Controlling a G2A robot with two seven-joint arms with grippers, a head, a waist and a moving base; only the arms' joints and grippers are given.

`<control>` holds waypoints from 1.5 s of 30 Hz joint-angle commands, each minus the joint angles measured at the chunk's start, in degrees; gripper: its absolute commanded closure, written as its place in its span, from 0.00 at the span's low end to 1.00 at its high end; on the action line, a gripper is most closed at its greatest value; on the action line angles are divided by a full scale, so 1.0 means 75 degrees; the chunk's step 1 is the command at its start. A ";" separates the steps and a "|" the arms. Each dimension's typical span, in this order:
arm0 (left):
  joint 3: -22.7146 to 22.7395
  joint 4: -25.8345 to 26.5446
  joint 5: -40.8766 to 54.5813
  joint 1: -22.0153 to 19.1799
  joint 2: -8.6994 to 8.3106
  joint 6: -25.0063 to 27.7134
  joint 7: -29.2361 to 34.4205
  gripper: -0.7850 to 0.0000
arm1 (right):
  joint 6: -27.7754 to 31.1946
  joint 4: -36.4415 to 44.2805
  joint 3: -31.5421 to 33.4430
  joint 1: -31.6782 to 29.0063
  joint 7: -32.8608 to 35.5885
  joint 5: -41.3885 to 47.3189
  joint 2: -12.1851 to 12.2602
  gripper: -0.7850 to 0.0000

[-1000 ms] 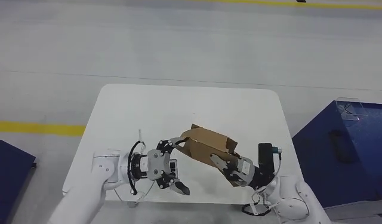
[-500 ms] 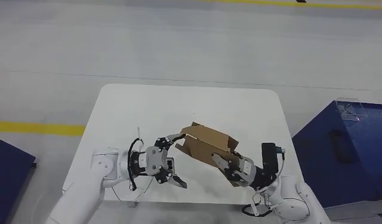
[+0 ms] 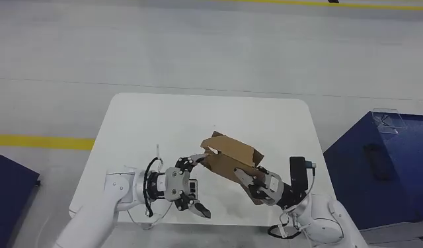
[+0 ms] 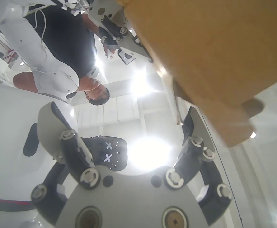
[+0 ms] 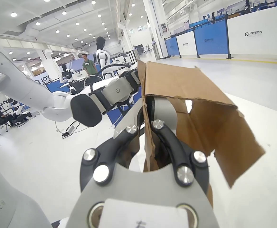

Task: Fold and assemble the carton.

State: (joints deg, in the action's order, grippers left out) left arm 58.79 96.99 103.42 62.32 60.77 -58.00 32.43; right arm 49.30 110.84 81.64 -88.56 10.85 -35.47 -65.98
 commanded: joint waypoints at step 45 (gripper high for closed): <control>0.0918 0.2227 -0.5829 0.1347 -0.0404 0.4046 0.0885 0.00 | -0.4317 -0.1321 0.0023 0.1171 0.6399 1.1362 0.0489 1.00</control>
State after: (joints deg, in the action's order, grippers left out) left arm 65.88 113.88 58.43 72.51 57.66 -27.00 38.72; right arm 16.07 100.95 81.80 -79.76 58.91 50.56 -62.29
